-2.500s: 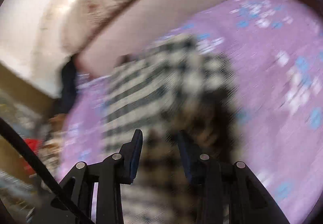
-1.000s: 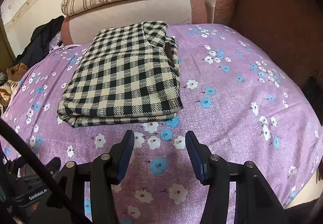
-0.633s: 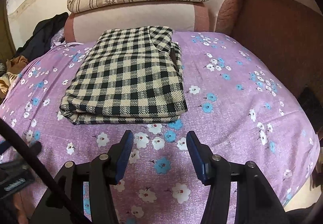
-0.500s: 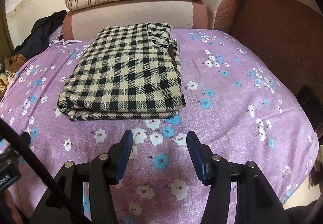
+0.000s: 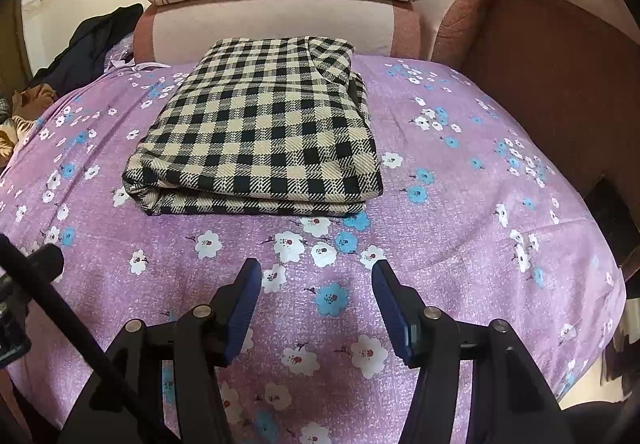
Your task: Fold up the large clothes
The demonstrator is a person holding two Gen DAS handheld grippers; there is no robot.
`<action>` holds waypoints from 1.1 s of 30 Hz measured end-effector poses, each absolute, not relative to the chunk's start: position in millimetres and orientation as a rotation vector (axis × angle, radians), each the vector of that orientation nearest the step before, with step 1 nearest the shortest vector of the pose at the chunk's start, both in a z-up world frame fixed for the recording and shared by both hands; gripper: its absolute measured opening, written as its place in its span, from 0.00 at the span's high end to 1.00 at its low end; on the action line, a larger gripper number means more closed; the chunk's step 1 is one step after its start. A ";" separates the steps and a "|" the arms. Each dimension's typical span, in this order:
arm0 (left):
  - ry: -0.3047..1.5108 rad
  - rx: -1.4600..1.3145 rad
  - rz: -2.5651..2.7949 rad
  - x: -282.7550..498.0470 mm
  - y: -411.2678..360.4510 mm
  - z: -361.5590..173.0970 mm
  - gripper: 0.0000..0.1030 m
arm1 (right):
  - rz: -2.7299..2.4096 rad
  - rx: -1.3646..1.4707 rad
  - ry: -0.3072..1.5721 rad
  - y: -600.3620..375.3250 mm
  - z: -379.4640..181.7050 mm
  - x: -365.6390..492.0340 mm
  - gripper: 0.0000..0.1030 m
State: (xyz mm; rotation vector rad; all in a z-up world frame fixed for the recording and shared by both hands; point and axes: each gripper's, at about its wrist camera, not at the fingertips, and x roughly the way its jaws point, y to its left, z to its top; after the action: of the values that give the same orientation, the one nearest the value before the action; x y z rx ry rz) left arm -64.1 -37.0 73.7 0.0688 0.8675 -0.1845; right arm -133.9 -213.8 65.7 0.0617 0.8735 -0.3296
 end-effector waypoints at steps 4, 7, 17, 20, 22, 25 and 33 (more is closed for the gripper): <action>0.880 0.061 -0.191 -63.8 -36.4 71.1 0.00 | -0.344 0.064 0.876 -217.0 65.2 -133.2 0.39; 0.895 0.060 -0.198 -63.4 -36.8 68.4 0.00 | -0.354 0.067 0.878 -218.5 64.3 -132.5 0.39; 0.927 0.067 -0.214 -63.4 -40.7 62.0 0.00 | -0.362 0.049 0.876 -216.6 64.2 -131.4 0.37; 0.930 0.067 -0.211 -62.9 -39.9 61.3 0.00 | -0.362 0.043 0.877 -215.5 63.8 -130.9 0.37; 0.932 0.067 -0.209 -62.7 -40.2 60.9 0.00 | -0.362 0.038 0.881 -214.3 62.9 -130.1 0.37; 0.936 0.071 -0.205 -62.2 -39.6 59.6 0.00 | -0.361 0.031 0.888 -213.1 61.4 -129.0 0.37; 0.941 0.090 -0.193 -60.3 -39.7 56.0 0.00 | -0.359 0.028 0.891 -212.6 60.4 -128.8 0.36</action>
State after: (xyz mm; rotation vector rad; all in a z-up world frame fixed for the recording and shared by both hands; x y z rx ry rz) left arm -60.3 -39.7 56.0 0.0900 0.9406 -0.1934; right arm -128.8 -212.6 60.4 0.0281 0.8906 -0.3589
